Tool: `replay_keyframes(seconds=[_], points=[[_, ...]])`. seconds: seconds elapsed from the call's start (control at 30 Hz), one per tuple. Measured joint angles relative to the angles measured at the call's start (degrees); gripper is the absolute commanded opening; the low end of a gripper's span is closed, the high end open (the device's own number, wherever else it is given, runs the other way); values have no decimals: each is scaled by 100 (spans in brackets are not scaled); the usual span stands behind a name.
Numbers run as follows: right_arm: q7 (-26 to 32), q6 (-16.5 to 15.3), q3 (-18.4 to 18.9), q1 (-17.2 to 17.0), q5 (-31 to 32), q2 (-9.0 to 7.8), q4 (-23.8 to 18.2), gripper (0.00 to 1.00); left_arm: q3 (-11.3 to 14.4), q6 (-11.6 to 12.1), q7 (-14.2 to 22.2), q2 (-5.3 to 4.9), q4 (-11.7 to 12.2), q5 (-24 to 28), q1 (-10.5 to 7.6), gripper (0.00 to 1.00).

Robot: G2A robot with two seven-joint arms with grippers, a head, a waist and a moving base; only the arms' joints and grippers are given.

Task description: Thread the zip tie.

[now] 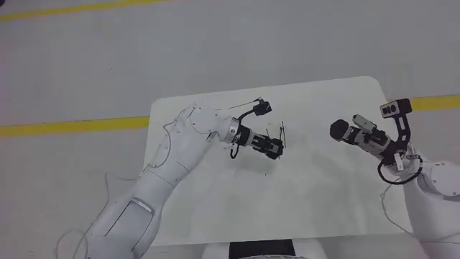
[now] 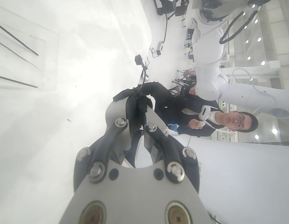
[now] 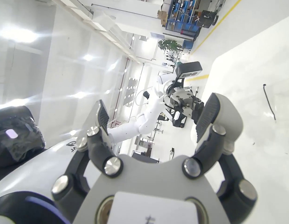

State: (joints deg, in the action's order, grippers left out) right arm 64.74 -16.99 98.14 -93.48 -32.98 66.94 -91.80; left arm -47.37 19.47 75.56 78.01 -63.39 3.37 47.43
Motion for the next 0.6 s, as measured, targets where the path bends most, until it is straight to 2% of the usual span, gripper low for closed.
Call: replay_keyframes(seconds=[0.1, 0.23, 0.33, 0.47, 0.6], points=[[589, 357, -373, 308, -632, 15, 662, 100, 24, 1, 112, -38, -193, 19, 54, 0], [1168, 508, -806, 891, -665, 33, 1552, 100, -46, 1, 280, -112, -561, 123, 211, 0], [1401, 405, -1077, 1276, -716, 59, 1989, 100, -143, 1, 415, -184, -751, 233, 349, 0], [1449, 59, -1450, 1656, -333, 93, 2289, 100, -83, 1, 408, -273, -930, 278, 416, 0], [1492, -130, -1745, 1813, -380, 129, 2402, 100, -52, 1, 408, -337, -912, 252, 388, 0]])
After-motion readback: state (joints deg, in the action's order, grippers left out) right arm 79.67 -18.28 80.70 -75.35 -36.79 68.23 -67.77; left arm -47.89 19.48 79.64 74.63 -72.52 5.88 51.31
